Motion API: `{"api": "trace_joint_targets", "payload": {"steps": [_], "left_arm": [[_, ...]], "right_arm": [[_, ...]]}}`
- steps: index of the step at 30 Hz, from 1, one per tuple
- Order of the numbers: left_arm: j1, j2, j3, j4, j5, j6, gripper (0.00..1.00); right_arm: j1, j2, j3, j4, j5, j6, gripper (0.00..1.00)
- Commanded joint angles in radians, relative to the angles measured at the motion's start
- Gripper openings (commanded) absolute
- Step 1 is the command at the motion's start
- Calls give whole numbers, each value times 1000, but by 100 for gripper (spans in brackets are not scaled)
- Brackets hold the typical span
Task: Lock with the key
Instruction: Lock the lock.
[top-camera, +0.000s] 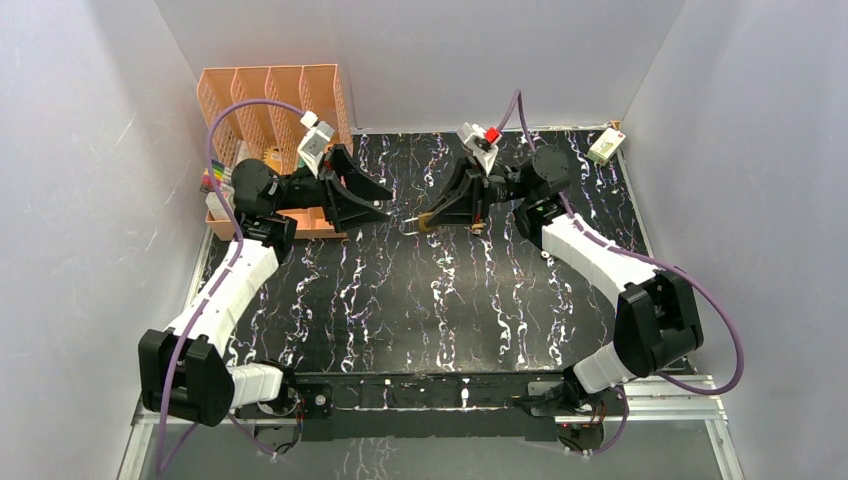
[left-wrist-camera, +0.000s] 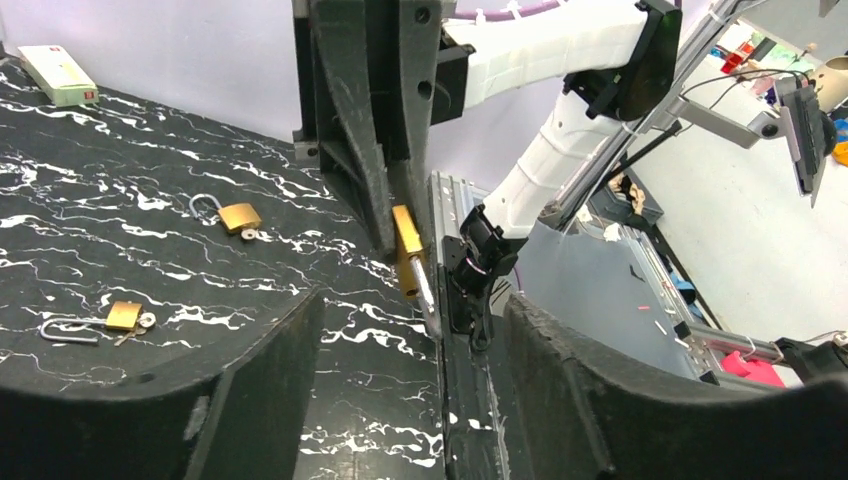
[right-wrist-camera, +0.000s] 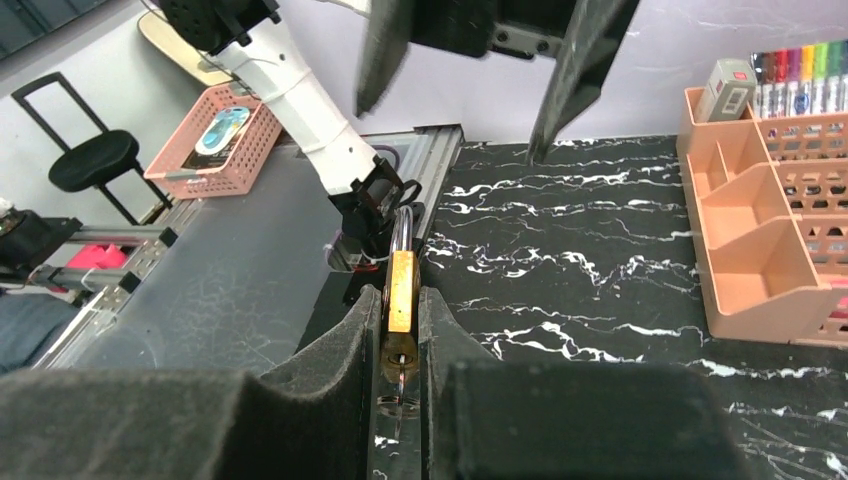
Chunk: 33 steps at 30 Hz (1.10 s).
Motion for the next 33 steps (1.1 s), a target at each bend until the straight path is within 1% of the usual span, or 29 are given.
{"api": "trace_joint_targets", "payload": {"steps": [1, 2, 3, 6, 8, 13, 15, 20, 21, 23, 24, 25, 26, 29, 32, 33], "left_arm": [[-9, 5, 20, 14, 54, -29, 58], [-13, 8, 17, 15, 49, -29, 54], [-17, 11, 14, 15, 48, -30, 53], [-27, 22, 14, 18, 48, -38, 51], [-37, 20, 16, 22, 49, -38, 48], [-48, 15, 21, 26, 49, -40, 47], [-52, 13, 23, 28, 51, -41, 44], [-59, 14, 15, 28, 50, -42, 44], [-60, 14, 15, 28, 48, -42, 42], [-64, 16, 16, 28, 47, -41, 36], [-65, 16, 16, 28, 45, -41, 30], [-64, 15, 18, 28, 42, -41, 21], [-65, 14, 17, 28, 38, -41, 14], [-67, 14, 17, 29, 32, -39, 9], [-68, 18, 22, 29, 32, -40, 0], [-68, 19, 22, 31, 32, -39, 0]], "right_arm": [[10, 20, 99, 120, -32, 56, 0], [11, 30, 109, 147, -33, 77, 0], [10, 37, 120, 160, -31, 87, 0], [10, 55, 144, 168, -17, 91, 0], [11, 63, 152, 168, -2, 89, 0], [11, 81, 170, 170, 19, 88, 0], [11, 85, 177, 171, 22, 88, 0], [11, 88, 195, 170, 22, 90, 0], [11, 90, 198, 170, 21, 91, 0], [11, 90, 200, 170, 20, 94, 0], [12, 91, 200, 170, 20, 94, 0], [12, 91, 200, 169, 20, 94, 0], [12, 91, 199, 168, 20, 94, 0], [15, 92, 200, 168, 15, 96, 0], [18, 98, 201, 168, 10, 97, 0], [18, 98, 202, 168, 7, 97, 0]]}}
